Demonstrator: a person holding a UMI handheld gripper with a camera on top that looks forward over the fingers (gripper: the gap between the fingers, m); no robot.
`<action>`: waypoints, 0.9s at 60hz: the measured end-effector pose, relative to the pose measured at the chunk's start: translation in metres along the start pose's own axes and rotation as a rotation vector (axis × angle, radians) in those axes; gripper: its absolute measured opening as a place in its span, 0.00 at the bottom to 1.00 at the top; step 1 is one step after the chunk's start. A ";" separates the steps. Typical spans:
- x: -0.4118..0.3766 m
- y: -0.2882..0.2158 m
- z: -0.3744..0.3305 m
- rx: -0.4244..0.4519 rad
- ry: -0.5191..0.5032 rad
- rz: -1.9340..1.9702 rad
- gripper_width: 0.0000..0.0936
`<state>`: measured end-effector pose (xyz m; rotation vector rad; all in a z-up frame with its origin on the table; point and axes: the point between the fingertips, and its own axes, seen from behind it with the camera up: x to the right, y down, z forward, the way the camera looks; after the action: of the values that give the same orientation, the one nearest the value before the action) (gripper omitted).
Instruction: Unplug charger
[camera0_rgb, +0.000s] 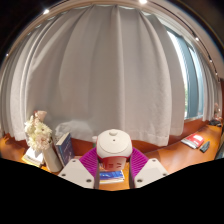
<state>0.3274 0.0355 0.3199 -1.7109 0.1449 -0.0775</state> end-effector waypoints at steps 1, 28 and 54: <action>0.007 0.015 0.002 -0.033 0.010 -0.012 0.43; 0.058 0.315 -0.026 -0.570 0.060 -0.107 0.48; 0.036 0.197 -0.053 -0.402 0.128 -0.048 0.84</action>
<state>0.3460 -0.0486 0.1314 -2.1120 0.2253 -0.2049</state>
